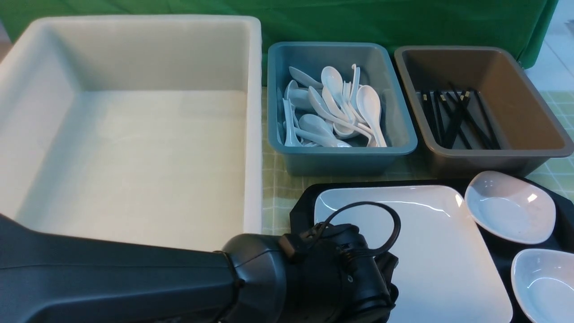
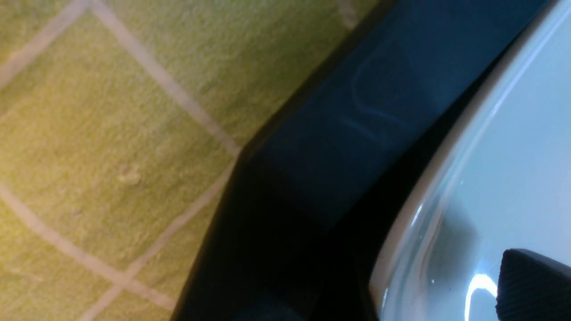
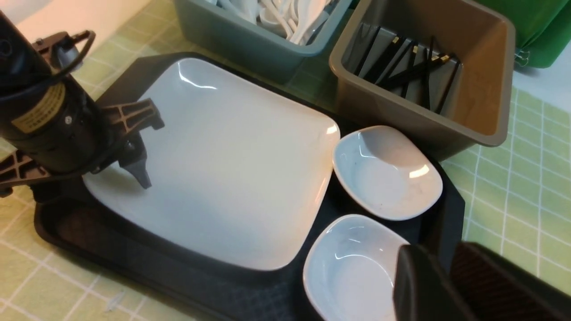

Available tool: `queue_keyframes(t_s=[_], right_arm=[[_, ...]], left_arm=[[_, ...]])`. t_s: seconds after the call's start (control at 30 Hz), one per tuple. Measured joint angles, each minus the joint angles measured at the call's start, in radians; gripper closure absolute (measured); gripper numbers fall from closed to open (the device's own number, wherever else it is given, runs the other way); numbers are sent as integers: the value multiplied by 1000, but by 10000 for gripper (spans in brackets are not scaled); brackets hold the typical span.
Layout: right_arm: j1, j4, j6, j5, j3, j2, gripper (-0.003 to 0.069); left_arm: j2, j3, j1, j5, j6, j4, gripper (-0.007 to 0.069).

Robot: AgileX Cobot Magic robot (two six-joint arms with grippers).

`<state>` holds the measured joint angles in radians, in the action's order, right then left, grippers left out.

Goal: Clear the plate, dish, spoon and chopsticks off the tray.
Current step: Use the left arm to grab a plate from the dinner plate

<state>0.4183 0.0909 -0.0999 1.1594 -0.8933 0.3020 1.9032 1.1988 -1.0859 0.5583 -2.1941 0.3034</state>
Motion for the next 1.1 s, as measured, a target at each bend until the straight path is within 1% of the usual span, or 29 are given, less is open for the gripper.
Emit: queue_keyframes(t_s=[0.07,0.17,0.3,0.33,0.43,0.47,0.67,0.77,0.87,1.03,1.1], right_arm=[[0,0,0,1,0,0,552],[0,0,0,2,0,0,550],[0,0,0,4,0,0,545],[0,0,1,5,0,0,544],[0,-1,1,5,0,0,542],[0,-1,1,5,0,0,543],[0,-1,1,7,0,0,535],[0,-1,1,8,0,0,535],[0,-1,1,9,0,0,535],[0,-1,1,9,0,0,534],[0,-1,1,9,0,0,533]], left_arm=[[1,0,0,0,-1,0,228],[1,0,0,-7,-2,-7,284],[5,0,0,-27,-7,-12,416],[5,0,0,-33,-7,-12,459],[1,0,0,-65,-24,-4,521],[-2,0,0,-75,-26,-1,531],[-8,1,0,-78,-28,1,534],[-26,1,0,-68,-28,4,551],[-57,1,-7,-28,-18,44,566],[-126,1,-42,116,5,130,575],[-138,1,-49,139,19,147,575]])
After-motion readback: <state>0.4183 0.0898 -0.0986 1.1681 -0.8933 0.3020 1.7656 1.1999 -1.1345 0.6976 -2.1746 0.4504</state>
